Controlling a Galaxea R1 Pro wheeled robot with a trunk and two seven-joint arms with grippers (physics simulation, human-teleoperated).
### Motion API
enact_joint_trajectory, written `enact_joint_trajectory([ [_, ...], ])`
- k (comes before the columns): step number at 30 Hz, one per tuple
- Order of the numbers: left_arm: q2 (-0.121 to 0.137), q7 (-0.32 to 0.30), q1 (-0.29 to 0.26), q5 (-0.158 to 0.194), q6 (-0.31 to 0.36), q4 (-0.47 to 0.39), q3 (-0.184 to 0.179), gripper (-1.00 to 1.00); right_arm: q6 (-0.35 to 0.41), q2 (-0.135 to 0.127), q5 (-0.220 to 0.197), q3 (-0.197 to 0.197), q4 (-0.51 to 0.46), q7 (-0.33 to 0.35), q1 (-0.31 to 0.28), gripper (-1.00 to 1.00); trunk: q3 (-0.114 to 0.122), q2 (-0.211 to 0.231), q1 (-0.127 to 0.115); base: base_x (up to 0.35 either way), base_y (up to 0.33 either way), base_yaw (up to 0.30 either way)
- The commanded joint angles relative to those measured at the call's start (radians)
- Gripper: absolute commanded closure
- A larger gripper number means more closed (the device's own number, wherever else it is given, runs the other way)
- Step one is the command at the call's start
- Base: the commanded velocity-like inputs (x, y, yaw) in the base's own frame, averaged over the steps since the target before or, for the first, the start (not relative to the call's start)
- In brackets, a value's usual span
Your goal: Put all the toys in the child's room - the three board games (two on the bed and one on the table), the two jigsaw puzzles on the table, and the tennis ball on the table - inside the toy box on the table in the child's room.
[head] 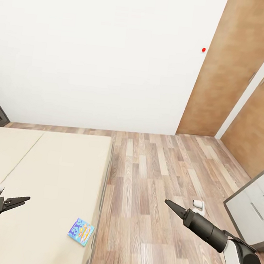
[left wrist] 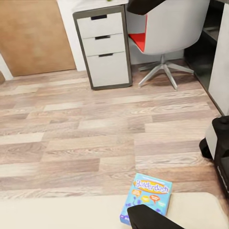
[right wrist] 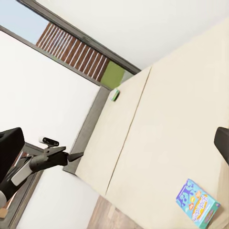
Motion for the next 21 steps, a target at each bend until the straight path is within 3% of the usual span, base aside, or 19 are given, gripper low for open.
enact_joint_trajectory([
  [1, 0.000, -0.003, -0.001, 0.000, 0.010, 0.000, 0.001, -1.00, 0.005, 0.000, -0.002, -0.001, 0.000, 0.001, -0.001, -1.00, 0.000, -0.002, 0.001, 0.000, 0.000, 0.000],
  [21, 0.000, -0.004, -0.001, 0.000, 0.010, 0.000, 0.003, -1.00, 0.005, 0.000, -0.002, -0.001, 0.000, 0.000, -0.001, -1.00, 0.033, -0.002, 0.001, 0.000, 0.000, 0.002],
])
